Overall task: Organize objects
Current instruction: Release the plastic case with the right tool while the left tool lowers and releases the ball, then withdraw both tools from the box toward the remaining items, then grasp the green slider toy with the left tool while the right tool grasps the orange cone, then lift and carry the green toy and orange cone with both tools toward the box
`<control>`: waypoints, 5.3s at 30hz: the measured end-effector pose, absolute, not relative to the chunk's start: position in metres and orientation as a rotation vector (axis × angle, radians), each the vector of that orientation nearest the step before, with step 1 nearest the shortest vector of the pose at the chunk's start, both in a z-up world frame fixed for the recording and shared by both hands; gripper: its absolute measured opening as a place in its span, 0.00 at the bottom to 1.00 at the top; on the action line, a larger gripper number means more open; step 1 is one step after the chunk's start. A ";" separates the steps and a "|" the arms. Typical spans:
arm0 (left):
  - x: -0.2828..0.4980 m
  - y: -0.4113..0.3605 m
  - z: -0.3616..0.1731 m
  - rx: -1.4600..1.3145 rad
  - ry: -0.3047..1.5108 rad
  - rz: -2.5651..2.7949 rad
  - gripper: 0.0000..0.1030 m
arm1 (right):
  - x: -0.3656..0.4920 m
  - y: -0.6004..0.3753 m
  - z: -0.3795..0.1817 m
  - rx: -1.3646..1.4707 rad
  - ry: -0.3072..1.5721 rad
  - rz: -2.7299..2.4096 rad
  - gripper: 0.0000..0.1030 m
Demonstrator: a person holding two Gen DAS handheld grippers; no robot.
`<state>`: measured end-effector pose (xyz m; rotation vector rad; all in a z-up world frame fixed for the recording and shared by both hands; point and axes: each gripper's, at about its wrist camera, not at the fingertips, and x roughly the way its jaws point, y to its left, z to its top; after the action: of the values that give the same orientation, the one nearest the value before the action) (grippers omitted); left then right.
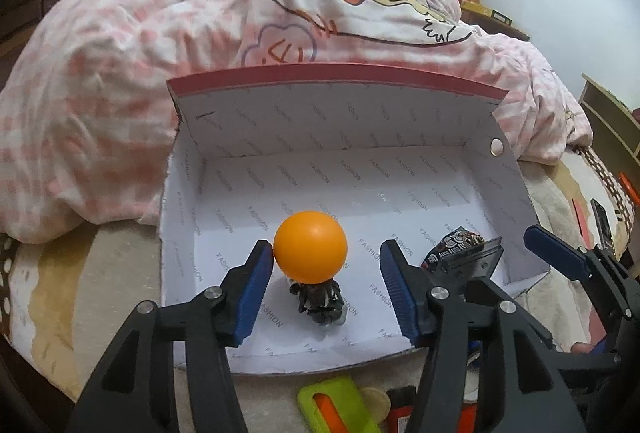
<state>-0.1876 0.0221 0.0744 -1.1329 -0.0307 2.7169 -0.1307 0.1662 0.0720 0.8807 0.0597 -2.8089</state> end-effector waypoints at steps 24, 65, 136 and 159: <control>-0.137 0.018 0.083 -1.113 0.017 2.702 0.55 | -0.081 0.182 0.078 0.889 -0.012 -2.793 0.70; -0.098 0.005 0.018 -1.356 -0.042 2.691 0.55 | -0.029 0.179 0.040 0.998 0.057 -2.683 0.70; -0.062 0.007 0.038 -1.185 0.003 2.692 0.38 | -0.010 0.156 0.015 1.052 0.077 -2.625 0.69; -0.064 0.004 0.073 -1.109 -0.038 2.703 0.38 | -0.015 0.168 0.053 0.986 -0.045 -2.570 0.69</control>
<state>-0.0635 0.0044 0.0733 -1.1093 -0.0382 2.7028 -0.0150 0.1677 0.0526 0.9858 -0.0450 -2.5701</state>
